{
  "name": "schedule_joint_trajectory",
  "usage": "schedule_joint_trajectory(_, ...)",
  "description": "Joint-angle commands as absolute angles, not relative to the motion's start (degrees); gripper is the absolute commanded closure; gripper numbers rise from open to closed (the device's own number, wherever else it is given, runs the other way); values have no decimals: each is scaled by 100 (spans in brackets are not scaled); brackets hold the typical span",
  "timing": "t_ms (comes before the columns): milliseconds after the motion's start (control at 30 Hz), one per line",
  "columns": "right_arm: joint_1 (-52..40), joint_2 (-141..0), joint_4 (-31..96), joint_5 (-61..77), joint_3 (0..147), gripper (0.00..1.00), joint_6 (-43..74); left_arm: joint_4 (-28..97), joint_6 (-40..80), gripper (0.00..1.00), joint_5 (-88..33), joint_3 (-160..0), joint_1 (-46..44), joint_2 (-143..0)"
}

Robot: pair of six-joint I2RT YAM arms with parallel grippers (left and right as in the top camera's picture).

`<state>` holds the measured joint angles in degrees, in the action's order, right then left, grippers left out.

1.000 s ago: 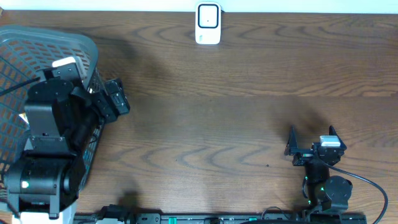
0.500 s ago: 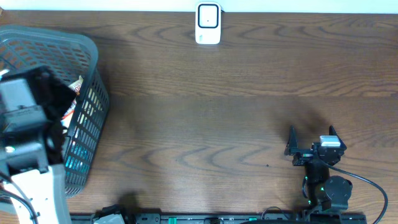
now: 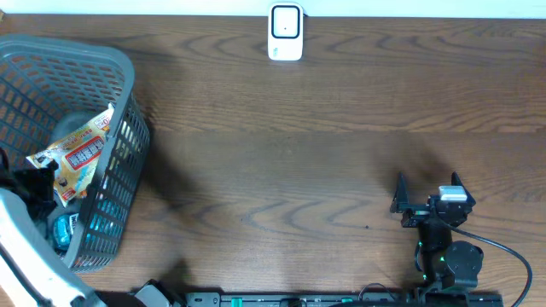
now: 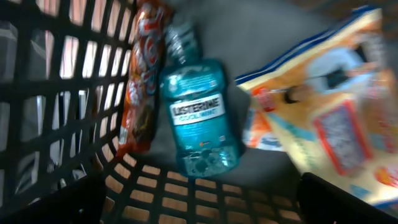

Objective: Scan the item barcode
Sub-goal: 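Grasp the teal Listerine bottle with the left gripper and lift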

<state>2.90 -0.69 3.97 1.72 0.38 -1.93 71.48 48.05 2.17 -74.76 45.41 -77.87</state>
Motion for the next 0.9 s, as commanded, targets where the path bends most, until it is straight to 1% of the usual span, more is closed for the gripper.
schedule_joint_trajectory(0,268,-38,414,167,32,1,-220,7035,5033,2,40,-7113,4595,-7907)
schedule_joint_trajectory(200,268,-38,414,167,32,1,-220,6506,5177,2,32,-6241,4595,-7922)
schedule_joint_trajectory(467,268,-38,412,167,32,1,-220,5183,5177,2,-169,-5245,4593,-7942)
schedule_joint_trajectory(667,268,-38,414,167,32,1,-220,4619,5177,2,-239,-4993,4593,-8025)
schedule_joint_trajectory(867,268,-38,414,167,32,1,-220,4311,5177,0,-263,-4993,4593,-8541)
